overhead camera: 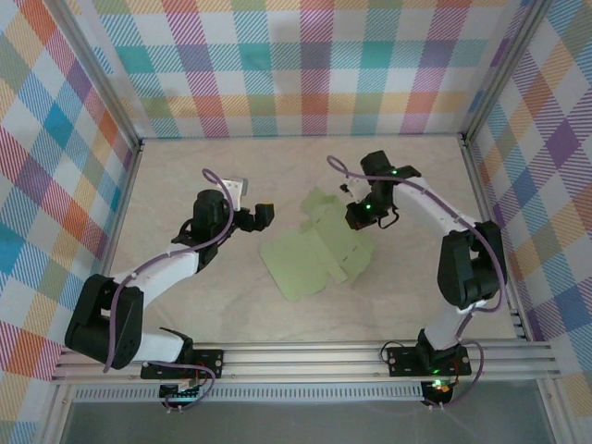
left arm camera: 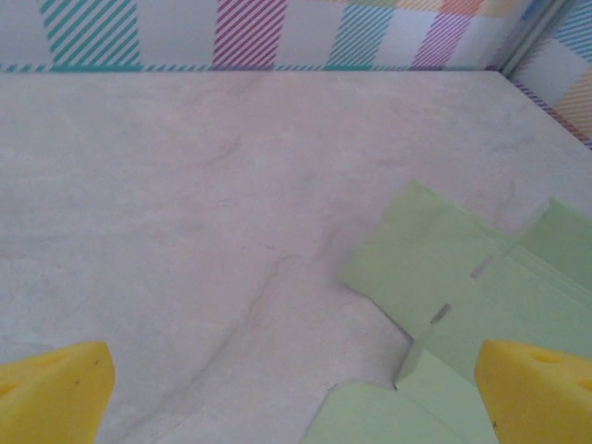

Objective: Fold the paper box

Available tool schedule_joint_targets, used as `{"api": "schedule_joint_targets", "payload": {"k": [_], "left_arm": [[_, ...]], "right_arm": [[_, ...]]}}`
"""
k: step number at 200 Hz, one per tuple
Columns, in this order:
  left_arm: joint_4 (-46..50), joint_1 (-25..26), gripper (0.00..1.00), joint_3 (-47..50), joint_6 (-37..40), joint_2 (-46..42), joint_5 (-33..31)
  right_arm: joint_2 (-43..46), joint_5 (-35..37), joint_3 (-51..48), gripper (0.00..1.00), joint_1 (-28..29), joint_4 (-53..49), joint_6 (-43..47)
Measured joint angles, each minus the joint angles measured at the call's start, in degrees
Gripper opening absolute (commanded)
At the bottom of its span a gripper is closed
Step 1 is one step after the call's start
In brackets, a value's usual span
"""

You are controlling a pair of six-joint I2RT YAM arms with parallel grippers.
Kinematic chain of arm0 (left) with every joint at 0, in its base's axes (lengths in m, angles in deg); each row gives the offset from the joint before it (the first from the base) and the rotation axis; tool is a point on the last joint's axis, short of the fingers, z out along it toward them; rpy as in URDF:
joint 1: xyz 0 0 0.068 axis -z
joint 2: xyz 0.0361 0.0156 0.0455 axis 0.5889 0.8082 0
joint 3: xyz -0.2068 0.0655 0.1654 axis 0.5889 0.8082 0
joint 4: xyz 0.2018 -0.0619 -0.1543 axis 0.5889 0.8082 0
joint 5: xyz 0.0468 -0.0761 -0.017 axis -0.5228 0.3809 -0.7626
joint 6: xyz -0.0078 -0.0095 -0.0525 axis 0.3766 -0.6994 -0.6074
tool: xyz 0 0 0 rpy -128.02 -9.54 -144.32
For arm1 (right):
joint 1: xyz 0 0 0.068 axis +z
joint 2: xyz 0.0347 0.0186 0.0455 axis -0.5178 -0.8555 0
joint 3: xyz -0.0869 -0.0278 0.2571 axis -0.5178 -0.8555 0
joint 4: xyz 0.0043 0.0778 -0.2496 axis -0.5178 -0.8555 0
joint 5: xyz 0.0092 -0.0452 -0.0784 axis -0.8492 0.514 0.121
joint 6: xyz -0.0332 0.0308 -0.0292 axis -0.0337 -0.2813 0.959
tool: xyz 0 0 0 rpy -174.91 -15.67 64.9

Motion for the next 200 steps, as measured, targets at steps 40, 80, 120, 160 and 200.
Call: {"api": "schedule_joint_targets", "payload": {"k": [40,80,120,160,200], "left_arm": [[-0.7,-1.1,1.00,0.0,-0.4,3.2,2.6],[-1.9,-1.1,1.00,0.0,-1.0,6.4,3.7],[-2.3,-2.8,1.00,-0.6,-4.0,8.3,2.3],[-2.3,-6.7,1.00,-3.2,-7.8,10.7,1.6],[-2.3,-8.9,1.00,-3.5,-10.0,11.6,1.8]], "right_arm": [[-1.0,13.6,0.3,0.00,4.3,0.3,0.1],[-0.9,25.5,-0.4,0.00,8.0,4.0,1.9],[2.4,36.5,-8.4,0.00,13.6,14.1,7.2],[3.1,45.7,-15.2,0.00,20.4,25.0,14.1],[2.1,55.0,-19.6,0.00,24.5,38.2,22.7]]}}
